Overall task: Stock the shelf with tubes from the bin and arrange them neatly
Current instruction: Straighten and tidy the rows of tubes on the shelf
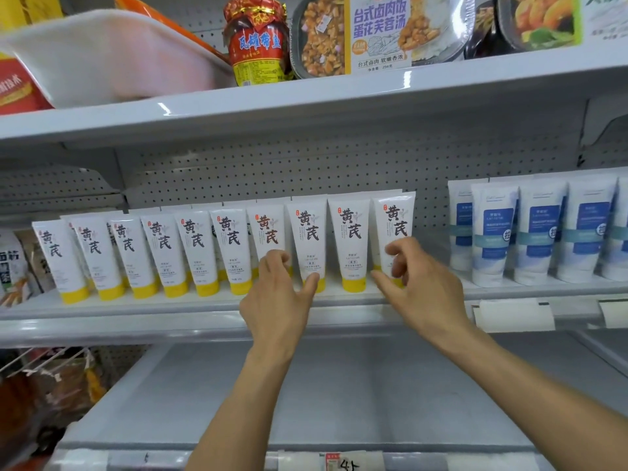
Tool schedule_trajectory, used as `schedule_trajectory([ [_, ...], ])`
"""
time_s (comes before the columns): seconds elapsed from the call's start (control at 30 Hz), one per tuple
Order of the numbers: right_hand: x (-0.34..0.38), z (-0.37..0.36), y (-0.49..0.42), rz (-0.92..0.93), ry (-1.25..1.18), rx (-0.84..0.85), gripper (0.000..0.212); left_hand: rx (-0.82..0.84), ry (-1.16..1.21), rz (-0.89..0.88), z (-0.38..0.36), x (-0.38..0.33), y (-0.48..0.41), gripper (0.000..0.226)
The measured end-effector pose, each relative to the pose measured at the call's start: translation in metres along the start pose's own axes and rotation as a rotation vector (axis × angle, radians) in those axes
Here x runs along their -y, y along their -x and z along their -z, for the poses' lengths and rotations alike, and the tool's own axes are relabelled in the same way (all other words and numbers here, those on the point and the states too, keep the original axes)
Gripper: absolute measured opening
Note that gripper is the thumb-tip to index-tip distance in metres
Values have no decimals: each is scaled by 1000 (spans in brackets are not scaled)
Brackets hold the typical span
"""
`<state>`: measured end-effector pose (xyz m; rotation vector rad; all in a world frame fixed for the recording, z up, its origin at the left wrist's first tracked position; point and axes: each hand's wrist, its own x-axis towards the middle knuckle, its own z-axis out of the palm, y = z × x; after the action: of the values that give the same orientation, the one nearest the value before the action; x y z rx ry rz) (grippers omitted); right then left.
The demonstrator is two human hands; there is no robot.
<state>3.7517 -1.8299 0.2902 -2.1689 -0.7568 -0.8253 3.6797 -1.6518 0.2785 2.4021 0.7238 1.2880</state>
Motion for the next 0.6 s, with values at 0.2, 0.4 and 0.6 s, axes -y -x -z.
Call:
schedule_trajectory([
  [0.2,21,-25,0,151,240,-15,19,105,-129,-53,-4,3,-15,54],
  [0.4,25,-30,5,113,338,0,31,94,-130,-95,-6,2,-19,49],
  [0.6,40,-1,-31,238,233,-144,38,-141,-28,-290,21,-3,-38,51],
])
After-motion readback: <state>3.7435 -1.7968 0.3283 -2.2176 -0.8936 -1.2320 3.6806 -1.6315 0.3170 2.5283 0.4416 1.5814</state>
